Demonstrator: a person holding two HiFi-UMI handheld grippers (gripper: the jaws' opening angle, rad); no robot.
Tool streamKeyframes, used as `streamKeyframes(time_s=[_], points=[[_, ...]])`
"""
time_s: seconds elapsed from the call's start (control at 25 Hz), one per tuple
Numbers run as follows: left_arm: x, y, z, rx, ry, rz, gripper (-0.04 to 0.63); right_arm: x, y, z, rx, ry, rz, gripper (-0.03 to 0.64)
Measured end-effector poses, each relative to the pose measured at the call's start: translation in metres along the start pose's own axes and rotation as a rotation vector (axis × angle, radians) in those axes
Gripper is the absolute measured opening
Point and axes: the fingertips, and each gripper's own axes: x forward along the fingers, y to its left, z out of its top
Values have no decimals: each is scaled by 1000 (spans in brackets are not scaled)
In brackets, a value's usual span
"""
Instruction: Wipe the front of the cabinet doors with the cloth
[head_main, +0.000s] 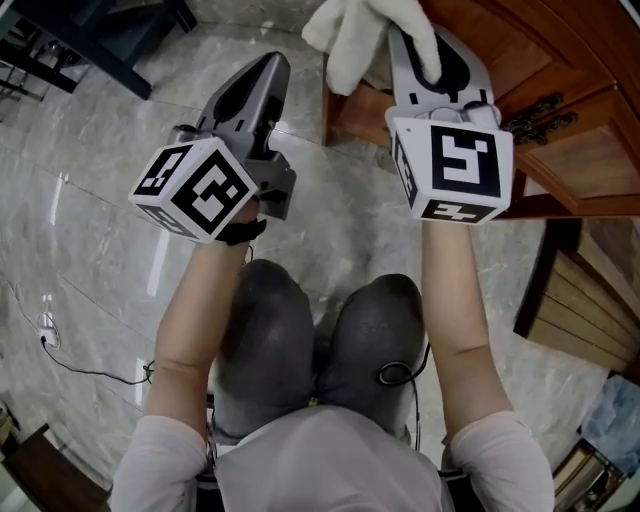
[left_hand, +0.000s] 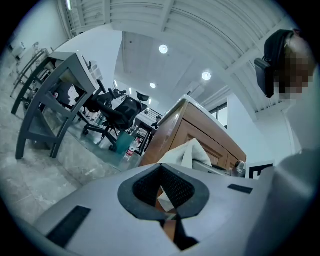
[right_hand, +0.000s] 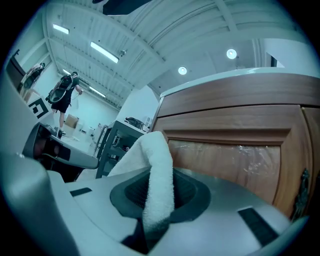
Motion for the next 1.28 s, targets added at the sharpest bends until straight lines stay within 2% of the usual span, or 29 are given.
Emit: streamKeyframes(time_s=[0.48, 1.0, 1.28], points=[[12, -16, -17, -30, 8, -32, 17, -26, -30, -8, -37, 22, -42, 81], [21, -35, -41, -48, 37, -56, 17, -69, -80, -26, -29, 51, -151, 81], [22, -34, -40, -48, 30, -70, 17, -102, -102, -27, 21, 48, -224, 81]])
